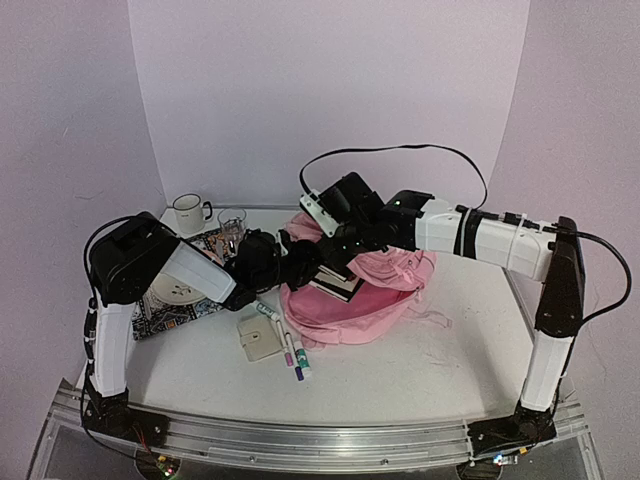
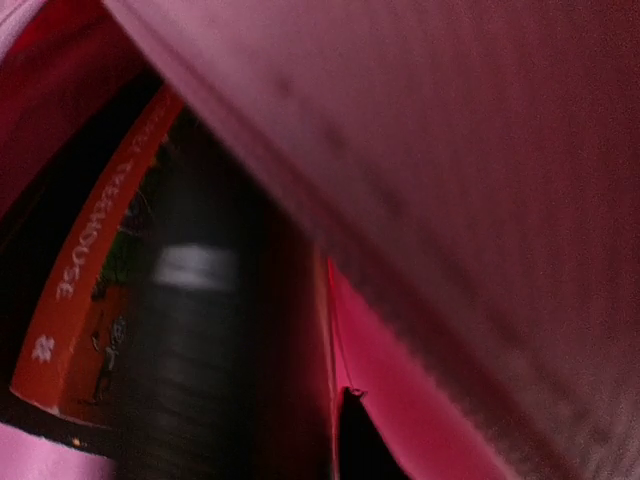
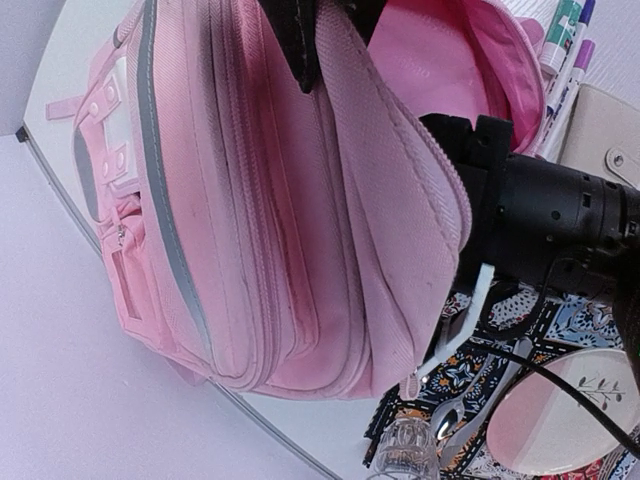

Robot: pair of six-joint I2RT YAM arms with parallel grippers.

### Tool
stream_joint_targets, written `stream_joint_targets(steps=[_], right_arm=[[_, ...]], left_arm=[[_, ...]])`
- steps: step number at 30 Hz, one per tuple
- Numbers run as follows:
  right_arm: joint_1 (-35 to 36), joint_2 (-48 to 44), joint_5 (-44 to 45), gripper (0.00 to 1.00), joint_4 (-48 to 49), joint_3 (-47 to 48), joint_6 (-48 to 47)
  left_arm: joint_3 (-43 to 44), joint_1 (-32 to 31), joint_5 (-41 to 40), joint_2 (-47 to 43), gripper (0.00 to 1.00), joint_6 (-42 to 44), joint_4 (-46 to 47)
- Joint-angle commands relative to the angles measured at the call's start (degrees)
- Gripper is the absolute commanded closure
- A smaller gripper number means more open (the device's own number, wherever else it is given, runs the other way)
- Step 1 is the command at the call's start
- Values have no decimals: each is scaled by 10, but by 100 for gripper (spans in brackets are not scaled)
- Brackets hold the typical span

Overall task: Pack the student bag
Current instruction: Place the book in the largest pocket of the bag.

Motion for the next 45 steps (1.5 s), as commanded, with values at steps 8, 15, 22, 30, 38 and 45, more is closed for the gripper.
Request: stream_joint_targets(steps=[8, 15, 22, 30, 38, 45], right_arm=[[14, -30, -4, 100, 48, 12, 8], [14, -33, 2, 100, 48, 7, 7], [14, -29, -2, 100, 48, 5, 9], [14, -35, -2, 98, 48, -22, 13], [14, -21, -25, 93, 50, -90, 58], [14, -12, -70, 72, 50, -130, 72]], left_arm=[[19, -12, -85, -5, 53, 139, 25], [-7, -30, -137, -50, 32, 209, -76], [-38, -43, -173, -95, 22, 237, -133], [-133, -48, -152, -195, 15, 233, -163], [-276, -47, -124, -341, 10, 220, -191], [-310, -48, -113, -378, 5, 231, -224]])
